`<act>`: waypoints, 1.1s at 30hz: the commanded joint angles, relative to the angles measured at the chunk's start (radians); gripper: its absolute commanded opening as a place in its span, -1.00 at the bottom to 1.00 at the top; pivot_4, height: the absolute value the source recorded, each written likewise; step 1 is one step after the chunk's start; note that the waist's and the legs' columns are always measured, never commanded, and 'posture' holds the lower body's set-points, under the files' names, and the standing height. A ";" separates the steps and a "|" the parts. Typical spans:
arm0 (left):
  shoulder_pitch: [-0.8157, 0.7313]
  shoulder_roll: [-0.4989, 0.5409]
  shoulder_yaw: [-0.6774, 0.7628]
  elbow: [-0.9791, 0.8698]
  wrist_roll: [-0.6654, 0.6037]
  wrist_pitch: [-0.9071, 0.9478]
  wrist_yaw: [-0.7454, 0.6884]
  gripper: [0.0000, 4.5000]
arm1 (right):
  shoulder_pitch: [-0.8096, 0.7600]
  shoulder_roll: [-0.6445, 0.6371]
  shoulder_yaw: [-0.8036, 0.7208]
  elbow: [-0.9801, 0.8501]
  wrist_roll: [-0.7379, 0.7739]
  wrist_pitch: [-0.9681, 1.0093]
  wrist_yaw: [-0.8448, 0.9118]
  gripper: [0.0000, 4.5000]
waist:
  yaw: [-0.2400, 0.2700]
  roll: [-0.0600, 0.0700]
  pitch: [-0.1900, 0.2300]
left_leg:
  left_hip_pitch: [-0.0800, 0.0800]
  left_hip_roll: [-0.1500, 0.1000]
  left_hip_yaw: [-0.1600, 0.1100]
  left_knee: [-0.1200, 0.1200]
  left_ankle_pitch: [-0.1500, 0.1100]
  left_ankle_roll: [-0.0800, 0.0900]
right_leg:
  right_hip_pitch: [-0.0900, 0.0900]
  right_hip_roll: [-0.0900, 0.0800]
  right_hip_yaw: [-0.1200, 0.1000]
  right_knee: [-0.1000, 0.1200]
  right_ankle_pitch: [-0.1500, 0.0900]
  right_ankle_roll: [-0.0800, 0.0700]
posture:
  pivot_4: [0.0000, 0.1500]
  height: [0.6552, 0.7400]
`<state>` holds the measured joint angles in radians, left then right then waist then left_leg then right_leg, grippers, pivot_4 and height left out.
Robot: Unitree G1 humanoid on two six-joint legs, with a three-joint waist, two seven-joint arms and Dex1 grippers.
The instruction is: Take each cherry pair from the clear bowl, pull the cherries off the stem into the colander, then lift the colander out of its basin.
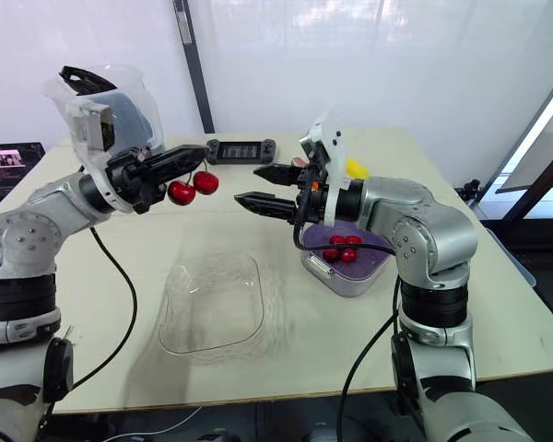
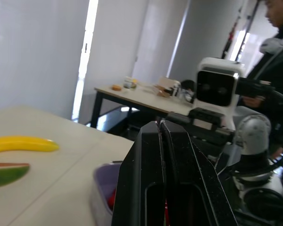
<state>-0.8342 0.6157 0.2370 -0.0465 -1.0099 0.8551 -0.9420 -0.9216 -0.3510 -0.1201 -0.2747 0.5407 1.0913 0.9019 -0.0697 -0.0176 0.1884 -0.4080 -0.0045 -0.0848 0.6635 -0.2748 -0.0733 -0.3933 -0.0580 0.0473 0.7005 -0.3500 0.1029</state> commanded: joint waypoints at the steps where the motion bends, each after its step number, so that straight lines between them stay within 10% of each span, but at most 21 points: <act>1: -0.020 0.000 0.002 -0.053 -0.043 0.023 -0.011 -1.00 | -0.030 0.019 0.021 0.023 0.055 -0.017 -0.015 0.56 | 0.000 0.000 0.000 | 0.000 0.000 0.000 0.000 0.000 0.000 | 0.000 0.000 0.000 0.000 0.000 0.000 | 1.00 1.00; 7: -0.020 -0.016 -0.008 -0.081 -0.062 0.039 0.004 -1.00 | -0.047 0.052 0.042 0.055 0.115 -0.026 -0.041 0.56 | 0.000 0.000 0.000 | 0.000 0.000 0.000 0.000 0.000 0.000 | 0.000 0.000 0.000 0.000 0.000 0.000 | 1.00 1.00; 11: -0.027 -0.040 -0.004 -0.086 -0.083 0.041 0.026 -1.00 | -0.047 0.043 0.059 0.058 0.139 -0.030 -0.046 -0.01 | 0.001 0.000 0.000 | 0.000 0.000 0.000 0.000 0.000 0.000 | 0.000 0.000 0.000 0.000 0.000 0.000 | 1.00 1.00; 29: -0.036 -0.071 -0.018 -0.087 -0.071 0.021 0.049 -1.00 | -0.062 0.027 0.038 0.062 0.293 -0.008 -0.111 -0.01 | 0.000 0.000 0.000 | 0.000 0.000 0.000 0.000 0.000 0.000 | 0.000 0.000 0.000 0.000 0.000 0.000 | 1.00 1.00; 33: -0.042 -0.064 -0.022 -0.077 -0.058 0.013 0.039 -1.00 | -0.058 0.015 0.045 0.064 0.303 -0.013 -0.117 -0.56 | 0.000 0.000 0.000 | 0.000 0.000 0.000 0.000 0.000 0.000 | 0.000 0.000 0.000 0.000 0.000 0.000 | 1.00 1.00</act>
<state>-0.8435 0.5428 0.2086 -0.1008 -1.0681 0.8860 -0.8936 -0.9624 -0.3298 -0.0638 -0.1918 0.8171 1.0854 0.7856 -0.0696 -0.0176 0.1884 -0.4081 -0.0042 -0.0848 0.6637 -0.2748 -0.0733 -0.3936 -0.0582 0.0473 0.7006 -0.3500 0.1029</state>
